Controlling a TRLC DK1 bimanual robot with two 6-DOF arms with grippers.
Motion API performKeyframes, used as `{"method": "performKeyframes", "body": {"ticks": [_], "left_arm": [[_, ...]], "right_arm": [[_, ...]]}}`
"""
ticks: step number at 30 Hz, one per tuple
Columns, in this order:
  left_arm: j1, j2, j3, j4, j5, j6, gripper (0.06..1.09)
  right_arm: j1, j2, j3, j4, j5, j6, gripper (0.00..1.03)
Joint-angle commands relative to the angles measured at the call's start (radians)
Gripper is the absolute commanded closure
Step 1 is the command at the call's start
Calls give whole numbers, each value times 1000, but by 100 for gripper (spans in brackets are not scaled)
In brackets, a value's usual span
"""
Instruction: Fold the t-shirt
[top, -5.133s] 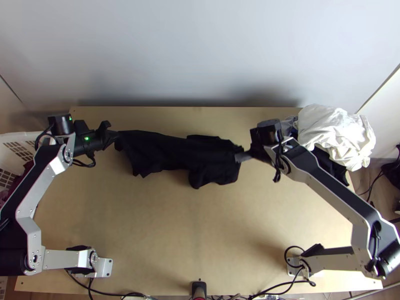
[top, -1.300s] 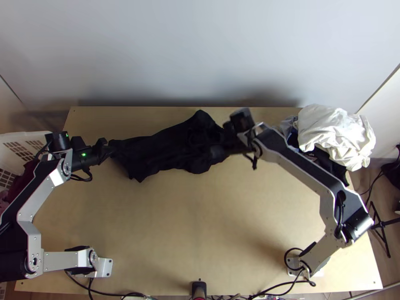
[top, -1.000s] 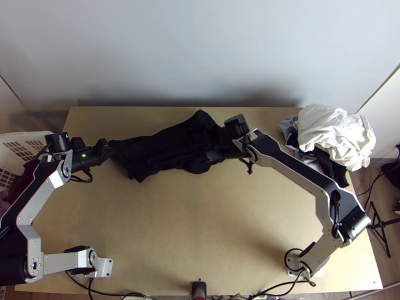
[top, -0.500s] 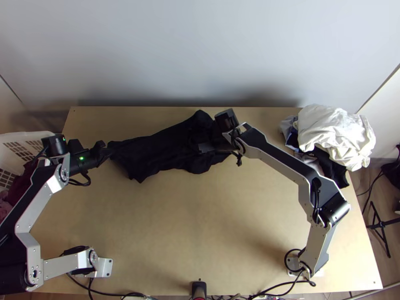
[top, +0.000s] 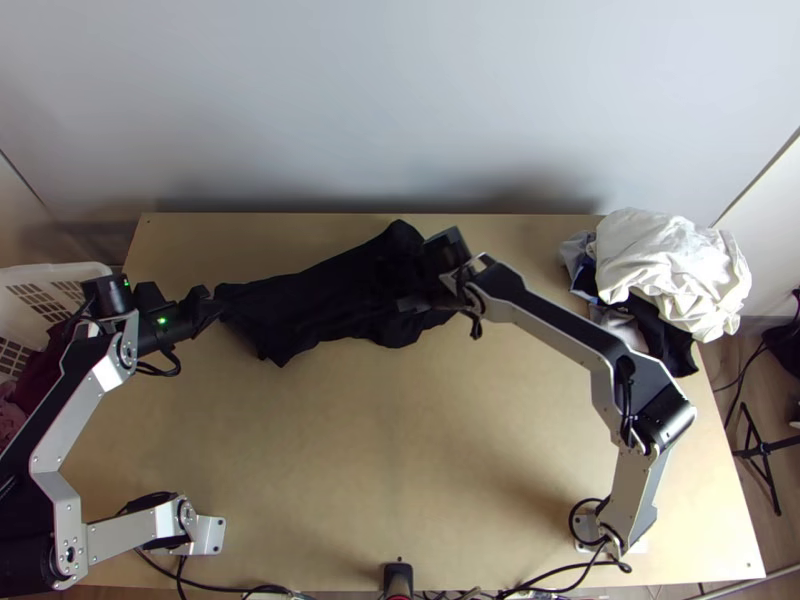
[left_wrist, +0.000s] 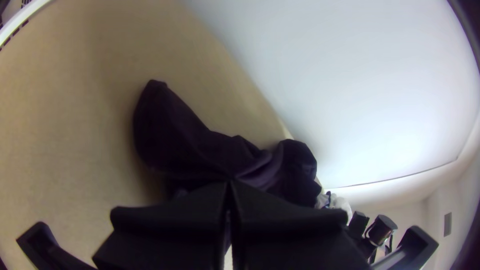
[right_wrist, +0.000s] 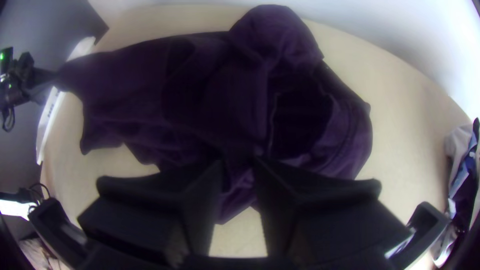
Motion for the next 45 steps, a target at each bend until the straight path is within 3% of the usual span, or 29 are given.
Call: {"method": "performKeyframes", "body": {"ticks": [1, 11, 23, 30, 36, 45], "left_arm": [[21, -11, -13, 3, 0, 4, 105], [45, -54, -24, -3, 17, 9, 105], [33, -203, 42, -103, 31, 44, 105], [22, -363, 97, -109, 43, 44, 105], [22, -478, 211, -146, 45, 64, 105], [-36, -694, 280, -181, 45, 31, 105]], "right_arm": [[42, 4, -17, 0, 92, -82, 100], [36, -80, -10, -5, 101, -81, 100], [48, -345, 23, -209, 95, -39, 100], [-38, -552, 54, -279, 13, -18, 100], [-84, -695, 89, -330, 4, -18, 100], [-171, -850, 125, -431, -123, 22, 100]]}}
